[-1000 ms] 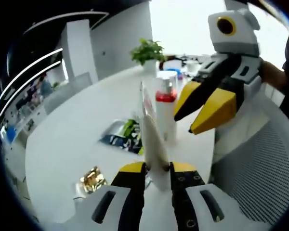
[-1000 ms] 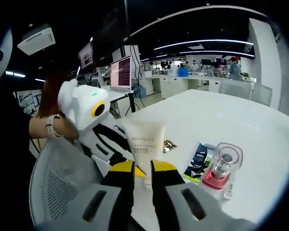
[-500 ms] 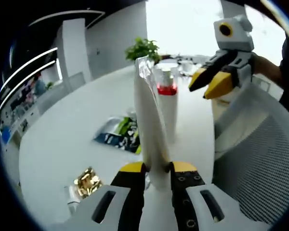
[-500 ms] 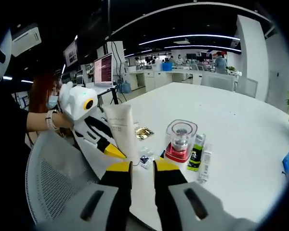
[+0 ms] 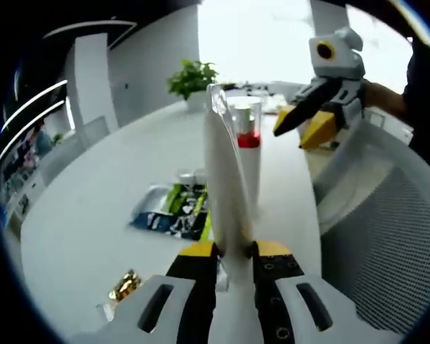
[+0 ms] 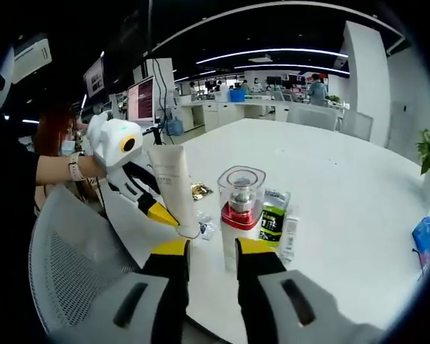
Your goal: Arrange the skincare products in the storage area until every visible bottle or jar stands upright without overlapping.
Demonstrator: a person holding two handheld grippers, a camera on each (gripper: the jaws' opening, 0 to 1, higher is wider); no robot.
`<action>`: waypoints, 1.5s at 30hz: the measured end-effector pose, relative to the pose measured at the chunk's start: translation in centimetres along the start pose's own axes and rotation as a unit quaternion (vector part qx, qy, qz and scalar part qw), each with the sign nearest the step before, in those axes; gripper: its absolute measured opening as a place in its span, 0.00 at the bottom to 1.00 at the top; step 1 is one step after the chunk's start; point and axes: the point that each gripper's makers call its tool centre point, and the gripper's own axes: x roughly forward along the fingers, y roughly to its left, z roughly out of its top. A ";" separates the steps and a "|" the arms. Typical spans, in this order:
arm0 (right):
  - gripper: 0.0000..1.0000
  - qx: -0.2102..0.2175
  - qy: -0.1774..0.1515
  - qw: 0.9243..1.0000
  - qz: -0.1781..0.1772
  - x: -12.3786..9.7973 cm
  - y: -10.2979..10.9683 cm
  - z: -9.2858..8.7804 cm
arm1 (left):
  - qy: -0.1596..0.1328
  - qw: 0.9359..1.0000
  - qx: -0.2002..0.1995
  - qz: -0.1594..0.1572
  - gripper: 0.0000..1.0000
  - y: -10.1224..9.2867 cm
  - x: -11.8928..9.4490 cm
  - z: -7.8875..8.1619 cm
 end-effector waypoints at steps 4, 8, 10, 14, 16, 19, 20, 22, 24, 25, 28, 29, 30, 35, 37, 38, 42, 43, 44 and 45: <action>0.30 0.001 0.005 1.000 -0.006 0.0 -0.4 -0.2 | 0.000 1.000 0.005 -0.016 0.14 0.0 0.3 0.2; 0.35 0.008 0.005 1.000 -0.008 0.0 -0.8 -0.2 | -0.001 0.999 0.019 -0.031 0.14 0.0 0.8 0.5; 0.36 0.010 0.005 1.000 -0.010 -0.1 -1.0 -0.2 | 0.000 0.999 0.023 -0.037 0.14 0.1 1.1 0.7; 0.40 0.014 0.009 1.000 -0.015 -0.2 -1.4 -0.4 | -0.001 0.999 0.029 -0.044 0.14 0.0 1.6 1.0; 0.42 0.009 0.011 1.000 -0.015 -0.2 -1.5 -0.5 | -0.002 0.998 0.031 -0.047 0.14 0.0 1.8 1.2; 0.50 0.011 0.011 1.000 -0.021 -0.3 -1.8 -0.5 | 0.000 0.998 0.038 -0.055 0.14 0.0 2.0 1.3; 0.52 0.011 0.012 1.000 -0.023 -0.3 -1.9 -0.6 | 0.000 0.997 0.041 -0.058 0.14 0.0 2.2 1.4; 0.56 0.010 0.014 1.000 -0.024 -0.2 -2.0 -0.7 | 0.001 0.997 0.047 -0.063 0.14 0.1 2.4 1.6; 0.61 0.012 0.015 0.999 -0.025 -0.1 -2.2 -0.7 | 0.001 0.996 0.052 -0.068 0.14 0.0 2.5 1.7; 0.64 0.014 0.017 0.999 -0.026 0.0 -2.2 -0.8 | 0.001 0.996 0.053 -0.070 0.14 0.0 2.6 1.8; 0.70 0.022 0.017 0.999 -0.032 0.1 -2.5 -0.8 | -0.001 0.996 0.055 -0.073 0.14 0.0 2.9 2.0; 0.72 0.022 0.017 0.999 -0.032 0.1 -2.5 -0.8 | -0.001 0.996 0.055 -0.074 0.14 0.0 3.0 2.0; 0.73 0.021 0.018 0.999 -0.032 0.1 -2.5 -0.9 | 0.000 0.996 0.057 -0.075 0.14 -0.1 3.1 2.2; 0.84 0.018 0.020 0.999 -0.030 0.1 -2.4 -1.0 | -0.001 0.995 0.062 -0.080 0.14 -0.2 3.4 2.4; 0.87 0.023 0.016 0.999 -0.029 0.1 -2.3 -0.9 | -0.001 0.995 0.063 -0.081 0.14 -0.2 3.6 2.5; 0.88 0.024 0.017 0.999 -0.028 0.1 -2.3 -1.0 | -0.002 0.995 0.064 -0.081 0.14 -0.2 3.6 2.5; 0.93 0.026 0.015 0.999 -0.027 0.2 -2.2 -0.9 | -0.004 0.994 0.068 -0.084 0.14 -0.4 4.0 2.8; 0.93 0.025 0.019 0.999 -0.026 0.2 -2.2 -1.0 | -0.004 0.994 0.068 -0.084 0.14 -0.4 4.0 2.8; 0.93 0.024 0.019 0.999 -0.026 0.2 -2.2 -1.0 | -0.004 0.994 0.068 -0.084 0.15 -0.4 4.1 2.8; 0.93 0.024 0.020 0.999 -0.028 0.2 -2.2 -1.0 | -0.005 0.994 0.066 -0.084 0.15 -0.4 4.1 2.9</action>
